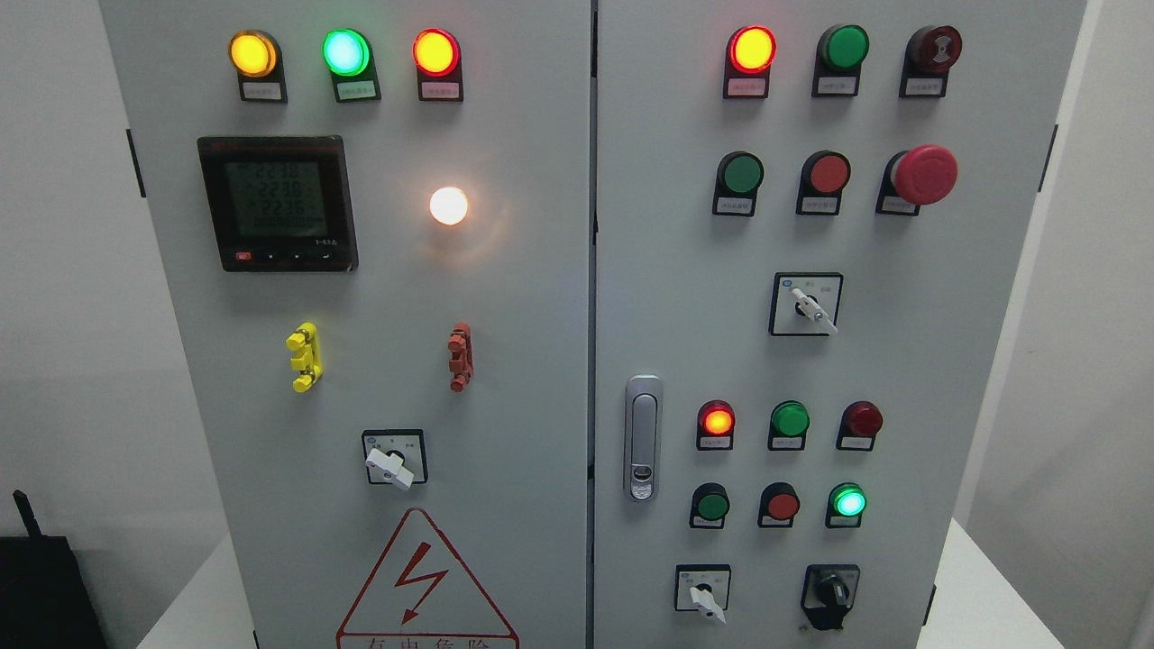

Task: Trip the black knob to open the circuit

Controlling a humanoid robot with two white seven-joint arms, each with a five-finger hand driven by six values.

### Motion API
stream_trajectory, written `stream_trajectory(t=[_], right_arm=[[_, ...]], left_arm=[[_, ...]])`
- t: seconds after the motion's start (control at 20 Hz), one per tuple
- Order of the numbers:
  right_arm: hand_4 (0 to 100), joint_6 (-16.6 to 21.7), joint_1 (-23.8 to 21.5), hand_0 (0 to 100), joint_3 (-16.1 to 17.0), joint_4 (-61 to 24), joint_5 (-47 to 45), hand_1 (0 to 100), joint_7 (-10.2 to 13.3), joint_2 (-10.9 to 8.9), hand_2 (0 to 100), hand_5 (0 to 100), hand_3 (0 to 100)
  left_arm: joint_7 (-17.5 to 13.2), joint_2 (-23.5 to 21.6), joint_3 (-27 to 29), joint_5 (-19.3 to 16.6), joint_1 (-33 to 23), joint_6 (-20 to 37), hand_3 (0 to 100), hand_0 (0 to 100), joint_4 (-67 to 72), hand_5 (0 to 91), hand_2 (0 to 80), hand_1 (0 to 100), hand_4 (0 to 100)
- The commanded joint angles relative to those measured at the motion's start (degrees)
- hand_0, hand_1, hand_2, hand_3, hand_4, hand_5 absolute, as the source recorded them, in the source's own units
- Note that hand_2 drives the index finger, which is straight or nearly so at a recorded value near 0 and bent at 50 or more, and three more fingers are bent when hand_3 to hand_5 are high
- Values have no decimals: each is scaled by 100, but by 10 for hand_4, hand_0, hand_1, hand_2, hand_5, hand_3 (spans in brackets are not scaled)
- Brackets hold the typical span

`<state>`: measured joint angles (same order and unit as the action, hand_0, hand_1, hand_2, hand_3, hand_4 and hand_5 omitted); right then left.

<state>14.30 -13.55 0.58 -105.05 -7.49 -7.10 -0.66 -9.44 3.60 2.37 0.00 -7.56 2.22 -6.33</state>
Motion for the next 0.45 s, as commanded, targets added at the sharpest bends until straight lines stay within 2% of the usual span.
stream_trajectory(t=[0.0, 0.4], right_arm=[[0, 2, -51, 0, 12, -59, -7, 0, -2, -110, 0, 0, 0], [0, 2, -60, 0, 4, -51, -7, 0, -2, -101, 0, 0, 0]], left_arm=[[3, 0, 0, -132, 0, -3, 0, 120, 0, 0, 0, 389, 0], [3, 0, 0, -132, 0, -2, 0, 120, 0, 0, 0, 389, 0]])
